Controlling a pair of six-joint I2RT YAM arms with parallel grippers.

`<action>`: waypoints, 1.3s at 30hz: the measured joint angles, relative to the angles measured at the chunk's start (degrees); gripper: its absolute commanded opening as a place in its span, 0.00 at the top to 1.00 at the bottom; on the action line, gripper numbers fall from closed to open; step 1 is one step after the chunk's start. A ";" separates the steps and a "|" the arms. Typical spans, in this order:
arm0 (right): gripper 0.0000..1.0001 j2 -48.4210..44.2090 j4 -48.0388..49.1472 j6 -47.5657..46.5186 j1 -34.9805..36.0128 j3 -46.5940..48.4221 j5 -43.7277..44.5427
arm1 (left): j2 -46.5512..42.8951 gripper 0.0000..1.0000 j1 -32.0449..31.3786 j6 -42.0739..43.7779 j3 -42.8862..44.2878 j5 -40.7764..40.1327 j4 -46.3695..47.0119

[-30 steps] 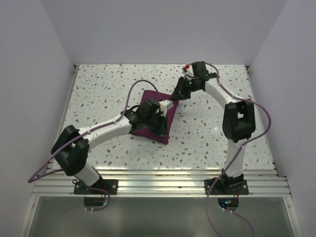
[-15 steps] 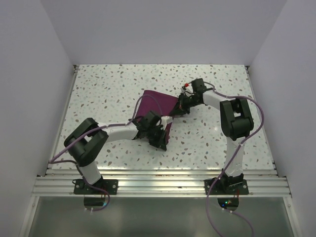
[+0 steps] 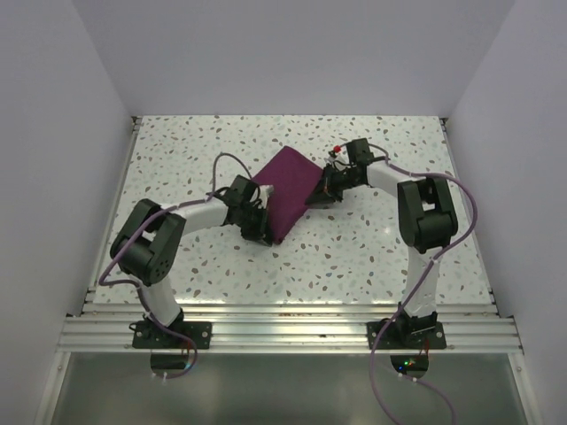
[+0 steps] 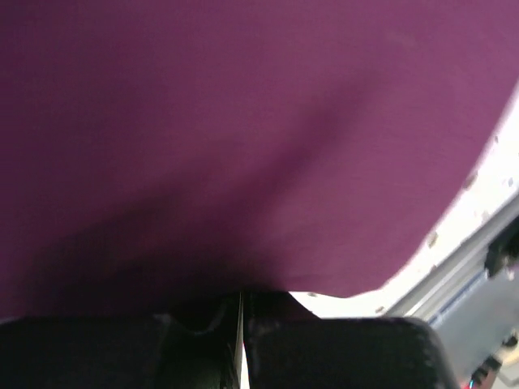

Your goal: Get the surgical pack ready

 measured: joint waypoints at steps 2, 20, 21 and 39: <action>0.93 -0.70 0.00 0.00 0.00 -0.15 0.17 | 0.00 0.96 3.26 0.83 0.79 -1.29 -1.14; 0.67 -19.63 -16.98 -11.21 0.00 -2.43 19.65 | -27.30 0.75 17.66 3.13 -4.42 -1.20 -8.11; 0.62 -20.46 -17.27 -11.80 0.00 -2.97 20.90 | -29.86 0.74 17.64 2.75 -5.44 -0.85 -8.20; 0.01 -41.09 -9.22 -5.86 -0.11 -28.76 23.43 | -52.41 0.50 17.64 -16.70 -27.21 8.15 4.85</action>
